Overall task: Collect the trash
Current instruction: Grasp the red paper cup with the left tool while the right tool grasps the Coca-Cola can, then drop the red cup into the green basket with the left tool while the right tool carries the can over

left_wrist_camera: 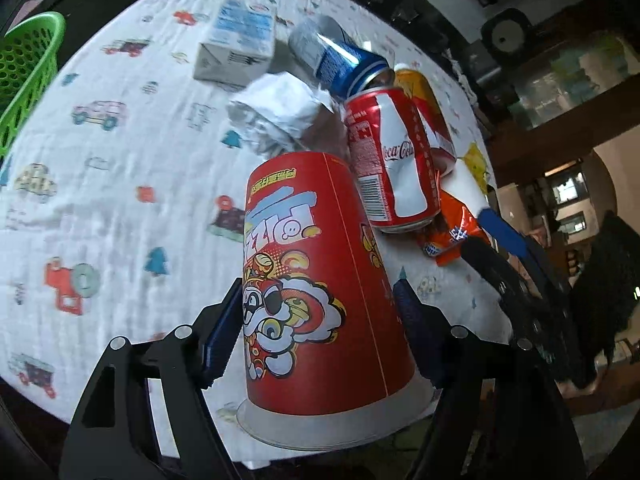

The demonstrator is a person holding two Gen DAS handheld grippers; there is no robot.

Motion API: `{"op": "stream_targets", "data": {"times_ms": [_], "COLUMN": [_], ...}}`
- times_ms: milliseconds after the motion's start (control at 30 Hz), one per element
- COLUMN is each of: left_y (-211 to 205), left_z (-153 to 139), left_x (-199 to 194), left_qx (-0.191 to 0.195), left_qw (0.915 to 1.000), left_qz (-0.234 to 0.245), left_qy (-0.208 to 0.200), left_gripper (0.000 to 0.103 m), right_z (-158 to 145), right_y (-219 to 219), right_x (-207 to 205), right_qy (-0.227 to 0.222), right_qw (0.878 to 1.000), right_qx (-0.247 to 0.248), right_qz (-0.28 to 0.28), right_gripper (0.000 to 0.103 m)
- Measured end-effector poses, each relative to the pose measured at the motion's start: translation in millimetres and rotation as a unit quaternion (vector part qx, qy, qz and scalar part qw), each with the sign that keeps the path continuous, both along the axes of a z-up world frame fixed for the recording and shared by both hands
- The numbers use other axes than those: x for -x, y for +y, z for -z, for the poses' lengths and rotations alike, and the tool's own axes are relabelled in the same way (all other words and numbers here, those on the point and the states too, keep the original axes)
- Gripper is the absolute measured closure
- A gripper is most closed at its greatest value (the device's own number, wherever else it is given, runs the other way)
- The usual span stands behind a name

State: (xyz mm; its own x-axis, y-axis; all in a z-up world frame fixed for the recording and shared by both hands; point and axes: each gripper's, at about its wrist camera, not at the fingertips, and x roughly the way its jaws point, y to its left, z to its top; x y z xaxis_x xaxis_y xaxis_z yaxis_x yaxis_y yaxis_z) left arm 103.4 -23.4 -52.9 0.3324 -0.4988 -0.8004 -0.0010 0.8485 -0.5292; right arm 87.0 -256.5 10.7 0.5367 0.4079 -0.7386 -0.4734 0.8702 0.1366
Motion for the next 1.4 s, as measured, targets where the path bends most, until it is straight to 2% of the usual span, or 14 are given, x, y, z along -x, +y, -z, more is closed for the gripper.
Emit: {"op": "stream_targets", "data": {"times_ms": [233,700,1033,1200,1400], "left_y": [37.3,93.5,129.6,152.7,190.5], "left_z": [-16.6,-44.9,-54.6,-58.7,-69.1], "left_x": [13.6,15.1,17.6,18.6,14.5], "left_qx": [-0.006,-0.037,-0.049,-0.056,-0.082], "left_qw": [0.9996,0.9964,0.9935,0.9914,0.9849], "left_qz": [-0.004,-0.023,-0.049,-0.070,-0.104], "left_qy": [-0.028,-0.074,-0.091,-0.096,-0.112], "left_gripper": [0.031,0.031,0.031,0.031,0.031], "right_z": [5.5,31.1,39.8,34.5,5.6], "right_y": [25.2,47.4,56.8,57.3,58.4], "right_x": [-22.3,-65.3,-81.8,-80.6,-66.9], "right_qy": [0.010,0.035,0.052,0.052,0.025], "right_qw": [1.000,0.996,0.995,0.996,0.998], "right_qx": [0.012,0.084,0.084,0.074,0.058], "right_qz": [-0.005,0.011,0.018,0.027,0.026], "right_gripper": [0.041,0.041,0.041,0.042,0.042]}}
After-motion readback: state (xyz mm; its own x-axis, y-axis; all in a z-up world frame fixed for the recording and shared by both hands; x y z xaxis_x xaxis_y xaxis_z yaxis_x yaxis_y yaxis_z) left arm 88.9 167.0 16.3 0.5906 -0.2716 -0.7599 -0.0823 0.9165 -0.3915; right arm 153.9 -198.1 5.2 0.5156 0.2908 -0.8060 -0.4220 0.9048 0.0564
